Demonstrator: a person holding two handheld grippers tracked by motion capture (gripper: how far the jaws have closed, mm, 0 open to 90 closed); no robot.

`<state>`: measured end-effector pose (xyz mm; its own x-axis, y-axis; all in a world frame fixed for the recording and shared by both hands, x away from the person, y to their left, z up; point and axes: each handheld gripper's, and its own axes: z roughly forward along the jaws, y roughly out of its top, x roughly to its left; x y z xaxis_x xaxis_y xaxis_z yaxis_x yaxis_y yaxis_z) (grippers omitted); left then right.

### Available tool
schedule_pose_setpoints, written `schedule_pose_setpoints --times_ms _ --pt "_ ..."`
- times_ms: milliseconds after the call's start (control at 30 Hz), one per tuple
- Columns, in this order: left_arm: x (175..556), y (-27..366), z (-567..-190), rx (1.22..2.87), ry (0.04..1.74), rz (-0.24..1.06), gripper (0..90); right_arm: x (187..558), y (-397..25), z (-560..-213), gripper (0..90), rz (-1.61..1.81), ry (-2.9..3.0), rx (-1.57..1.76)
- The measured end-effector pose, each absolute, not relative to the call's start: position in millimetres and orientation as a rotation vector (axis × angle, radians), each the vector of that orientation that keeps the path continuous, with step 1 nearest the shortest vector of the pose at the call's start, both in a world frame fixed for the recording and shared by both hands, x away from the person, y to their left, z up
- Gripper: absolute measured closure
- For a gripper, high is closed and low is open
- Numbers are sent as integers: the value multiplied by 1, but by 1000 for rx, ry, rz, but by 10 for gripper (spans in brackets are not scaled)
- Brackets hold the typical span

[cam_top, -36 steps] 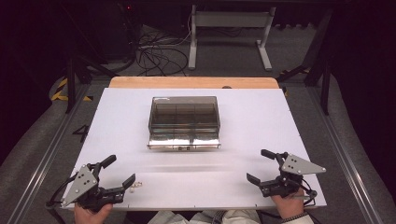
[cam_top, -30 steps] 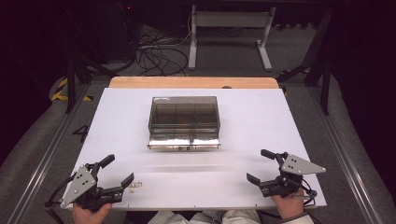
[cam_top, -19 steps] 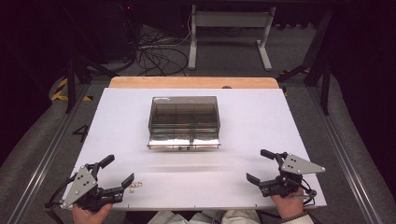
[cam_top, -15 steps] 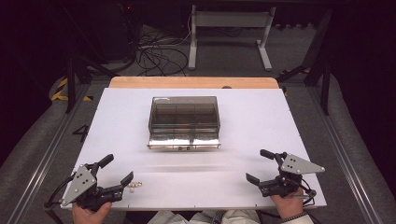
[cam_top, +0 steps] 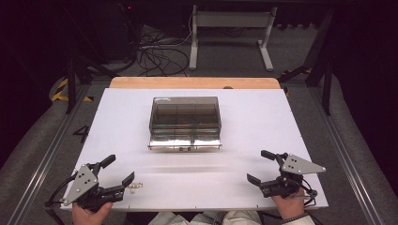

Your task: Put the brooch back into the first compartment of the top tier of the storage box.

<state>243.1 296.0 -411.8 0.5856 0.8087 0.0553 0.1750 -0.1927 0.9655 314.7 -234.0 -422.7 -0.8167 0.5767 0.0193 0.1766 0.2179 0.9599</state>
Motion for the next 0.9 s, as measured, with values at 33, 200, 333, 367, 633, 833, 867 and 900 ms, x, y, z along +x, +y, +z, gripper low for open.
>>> schedule_pose_setpoints --times_ms 33,200,333,367,633,833,867,900 --pt "243 296 -412 1699 822 708 170 315 -234 -423 34 1628 2156 702" --pt "245 298 -408 1689 830 653 173 315 -233 -423 34 1625 2160 707" --pt "248 297 -404 1709 827 629 173 315 -233 -423 34 1622 2163 711" --pt "249 296 -403 1721 825 625 173 315 -233 -423 34 1622 2163 711" --pt "256 292 -399 1793 815 589 172 316 -232 -423 34 1635 2162 709" --pt "261 290 -395 1833 817 585 172 318 -230 -422 35 1636 2171 702" --pt "262 290 -394 1836 820 584 172 318 -230 -423 35 1640 2171 701" --pt "264 289 -393 1840 817 583 172 319 -230 -423 35 1642 2173 704"
